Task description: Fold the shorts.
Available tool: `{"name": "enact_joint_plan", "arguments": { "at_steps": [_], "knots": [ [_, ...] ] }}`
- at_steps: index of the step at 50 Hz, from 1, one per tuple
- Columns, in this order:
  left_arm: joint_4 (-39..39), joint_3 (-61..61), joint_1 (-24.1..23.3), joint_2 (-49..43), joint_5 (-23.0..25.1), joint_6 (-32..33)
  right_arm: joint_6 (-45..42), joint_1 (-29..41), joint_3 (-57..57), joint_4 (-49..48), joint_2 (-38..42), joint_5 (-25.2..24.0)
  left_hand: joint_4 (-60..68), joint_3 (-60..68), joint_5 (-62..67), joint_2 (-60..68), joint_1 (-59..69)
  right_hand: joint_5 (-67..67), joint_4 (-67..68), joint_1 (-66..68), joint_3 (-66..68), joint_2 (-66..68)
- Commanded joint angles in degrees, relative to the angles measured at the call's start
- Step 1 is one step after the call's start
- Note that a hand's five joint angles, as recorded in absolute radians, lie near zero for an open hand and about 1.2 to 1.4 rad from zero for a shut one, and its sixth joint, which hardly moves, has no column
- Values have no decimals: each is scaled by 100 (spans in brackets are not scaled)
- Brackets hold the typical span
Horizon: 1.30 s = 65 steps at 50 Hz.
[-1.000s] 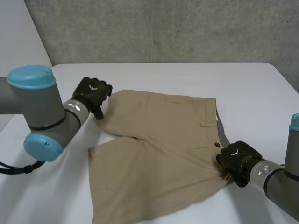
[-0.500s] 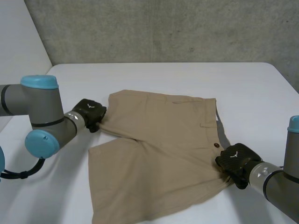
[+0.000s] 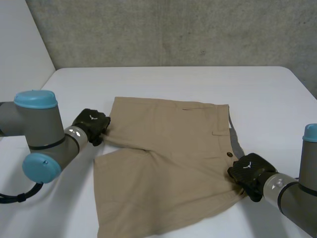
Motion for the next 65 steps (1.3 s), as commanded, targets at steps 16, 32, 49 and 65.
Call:
{"name": "enact_joint_plan", "arguments": {
  "at_steps": [16,32,49,65],
  "knots": [
    [-184,-2263,-573,3090,-301,-1290,1525,94,-579,-29,-2,-202,-2356,-2364,-2423,-2286,-2252,1422,1173,2481,1190,1238],
    [-1521,-3468,-1566,3706,-652,-3049,3512,59,-1845,-178,516,-448,-2323,-2330,-2390,-2252,-2218,1422,1173,2481,1190,1238],
    [-1495,-3284,-2260,3074,-1408,-3049,3486,138,-1916,-336,727,-184,-2206,-2214,-2273,-2135,-2102,1422,1173,2481,1190,1238],
    [358,-907,-1491,1775,-2375,-1112,2994,147,-2354,-398,753,-106,2671,2663,2604,2742,2775,1422,1173,2481,1190,1238]
  ]
}}
